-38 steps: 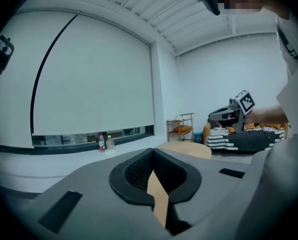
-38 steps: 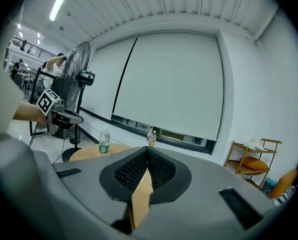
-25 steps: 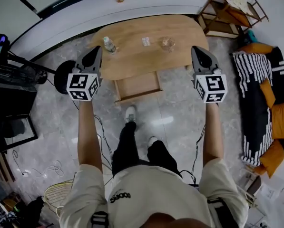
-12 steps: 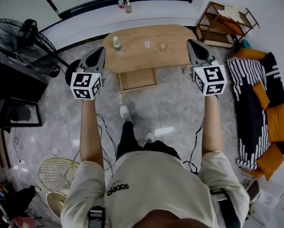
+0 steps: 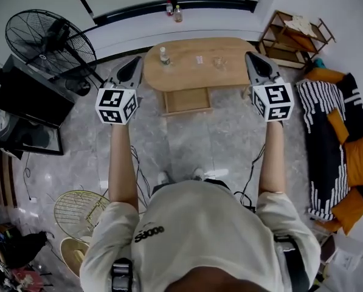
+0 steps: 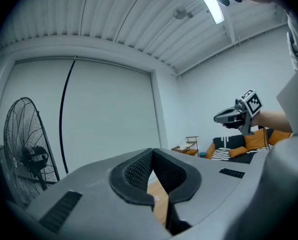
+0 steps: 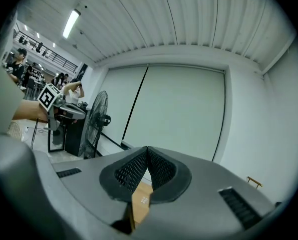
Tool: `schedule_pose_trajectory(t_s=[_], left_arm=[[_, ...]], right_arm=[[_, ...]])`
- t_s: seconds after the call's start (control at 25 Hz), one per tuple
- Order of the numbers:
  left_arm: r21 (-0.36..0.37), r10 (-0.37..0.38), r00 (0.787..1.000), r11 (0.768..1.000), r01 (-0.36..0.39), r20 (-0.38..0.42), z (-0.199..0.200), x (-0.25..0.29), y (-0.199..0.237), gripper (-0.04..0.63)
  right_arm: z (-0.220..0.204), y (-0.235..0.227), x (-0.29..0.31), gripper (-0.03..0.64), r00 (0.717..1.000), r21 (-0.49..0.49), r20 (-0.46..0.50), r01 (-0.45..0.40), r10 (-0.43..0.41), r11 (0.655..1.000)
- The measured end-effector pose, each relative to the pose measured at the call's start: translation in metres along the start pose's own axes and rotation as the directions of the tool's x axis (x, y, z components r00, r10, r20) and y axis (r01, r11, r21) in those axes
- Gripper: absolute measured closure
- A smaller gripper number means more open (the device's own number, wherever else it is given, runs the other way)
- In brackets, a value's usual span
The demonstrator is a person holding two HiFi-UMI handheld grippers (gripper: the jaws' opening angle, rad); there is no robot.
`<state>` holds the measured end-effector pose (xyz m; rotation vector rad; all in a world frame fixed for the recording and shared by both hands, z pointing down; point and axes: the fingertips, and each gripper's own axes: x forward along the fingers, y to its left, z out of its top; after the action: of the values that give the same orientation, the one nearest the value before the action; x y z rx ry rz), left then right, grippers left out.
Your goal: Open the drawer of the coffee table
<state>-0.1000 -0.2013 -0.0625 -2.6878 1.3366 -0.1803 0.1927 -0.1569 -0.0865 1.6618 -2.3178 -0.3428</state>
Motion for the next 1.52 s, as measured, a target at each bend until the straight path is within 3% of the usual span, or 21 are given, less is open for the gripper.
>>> schedule_pose_trajectory(t_s=[0.24,0.72,1.08,1.52], left_arm=[[0.046,-0.061,0.997,0.997,0.06,0.035,0.014,-0.039,0.009,0.577],[0.075,-0.049,0.998,0.996,0.045,0.05,0.019,-0.084,0.036,0.577],[0.111,-0.046,0.998,0.993,0.041,0.049,0.028,-0.087,0.042,0.577],[0.113,-0.063,0.997,0.992,0.058,0.035,0.023,-0.084,0.032,0.577]], right_arm=[[0.033,0.043,-0.006,0.611,0.999,-0.032,0.025,0.021,-0.02,0.999],[0.059,0.105,0.002,0.611,1.0,-0.054,0.023,-0.006,0.008,0.998],[0.076,0.116,0.002,0.611,0.999,-0.085,0.032,-0.009,0.012,0.996],[0.067,0.114,-0.003,0.611,1.0,-0.08,0.02,-0.01,0.011,0.997]])
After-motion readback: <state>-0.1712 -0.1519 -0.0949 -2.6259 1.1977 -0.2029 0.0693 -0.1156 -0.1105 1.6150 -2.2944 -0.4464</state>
